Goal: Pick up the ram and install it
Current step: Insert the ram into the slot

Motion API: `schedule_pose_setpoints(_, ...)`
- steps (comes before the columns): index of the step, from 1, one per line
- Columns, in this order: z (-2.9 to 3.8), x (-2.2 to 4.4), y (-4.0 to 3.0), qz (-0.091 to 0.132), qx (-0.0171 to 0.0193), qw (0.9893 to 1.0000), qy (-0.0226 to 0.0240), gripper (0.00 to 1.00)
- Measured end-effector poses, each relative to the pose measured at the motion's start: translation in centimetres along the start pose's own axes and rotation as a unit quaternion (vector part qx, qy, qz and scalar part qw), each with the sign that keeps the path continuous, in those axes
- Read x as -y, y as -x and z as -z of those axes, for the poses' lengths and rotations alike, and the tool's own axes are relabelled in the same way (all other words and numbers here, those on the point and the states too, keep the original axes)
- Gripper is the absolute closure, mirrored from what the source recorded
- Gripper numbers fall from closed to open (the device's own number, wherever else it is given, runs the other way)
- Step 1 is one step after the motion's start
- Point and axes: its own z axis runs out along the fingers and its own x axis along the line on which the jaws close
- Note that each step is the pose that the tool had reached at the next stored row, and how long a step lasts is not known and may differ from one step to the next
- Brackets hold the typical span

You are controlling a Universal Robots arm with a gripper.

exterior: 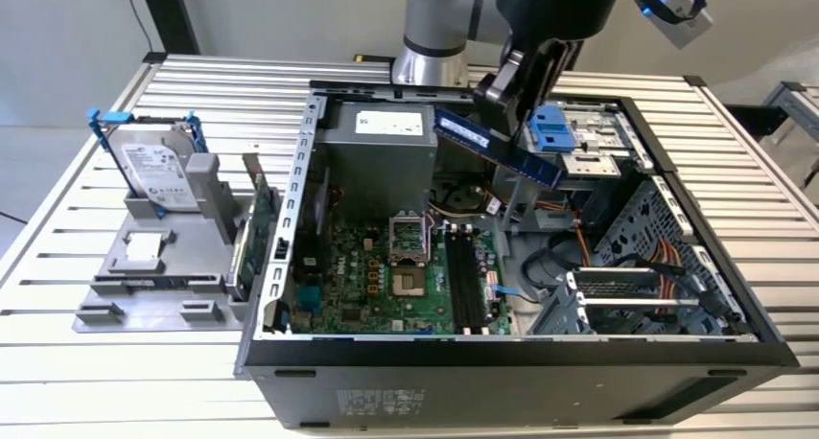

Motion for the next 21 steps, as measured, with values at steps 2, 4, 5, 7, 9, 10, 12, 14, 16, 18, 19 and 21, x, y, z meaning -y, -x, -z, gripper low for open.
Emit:
schedule_pose_setpoints(2, 0.00, 0.00, 0.00, -0.006, 0.0001, 1.0000, 0.0001, 1.00)
schedule_pose_setpoints(4, 0.00, 0.00, 0.00, -0.012, 0.0002, 0.9999, 0.0001, 1.00)
schedule_pose_setpoints(5, 0.00, 0.00, 0.00, -0.015, 0.0003, 0.9999, 0.0001, 1.00)
schedule_pose_setpoints(7, 0.00, 0.00, 0.00, -0.021, 0.0004, 0.9998, 0.0001, 1.00)
schedule_pose_setpoints(9, 0.00, 0.00, 0.00, -0.026, 0.0005, 0.9997, 0.0001, 1.00)
schedule_pose_setpoints(10, 0.00, 0.00, 0.00, -0.027, 0.0005, 0.9996, 0.0001, 1.00)
schedule_pose_setpoints(12, 0.00, 0.00, 0.00, -0.028, 0.0005, 0.9996, 0.0001, 1.00)
schedule_pose_setpoints(14, 0.00, 0.00, 0.00, -0.028, 0.0005, 0.9996, 0.0001, 1.00)
schedule_pose_setpoints(16, 0.00, 0.00, 0.00, -0.028, 0.0005, 0.9996, 0.0002, 1.00)
schedule_pose_setpoints(18, 0.00, 0.00, 0.00, -0.029, 0.0005, 0.9996, 0.0002, 1.00)
schedule_pose_setpoints(19, 0.00, 0.00, 0.00, -0.030, 0.0006, 0.9995, 0.0002, 1.00)
schedule_pose_setpoints(21, 0.00, 0.00, 0.00, -0.032, 0.0006, 0.9995, 0.0002, 1.00)
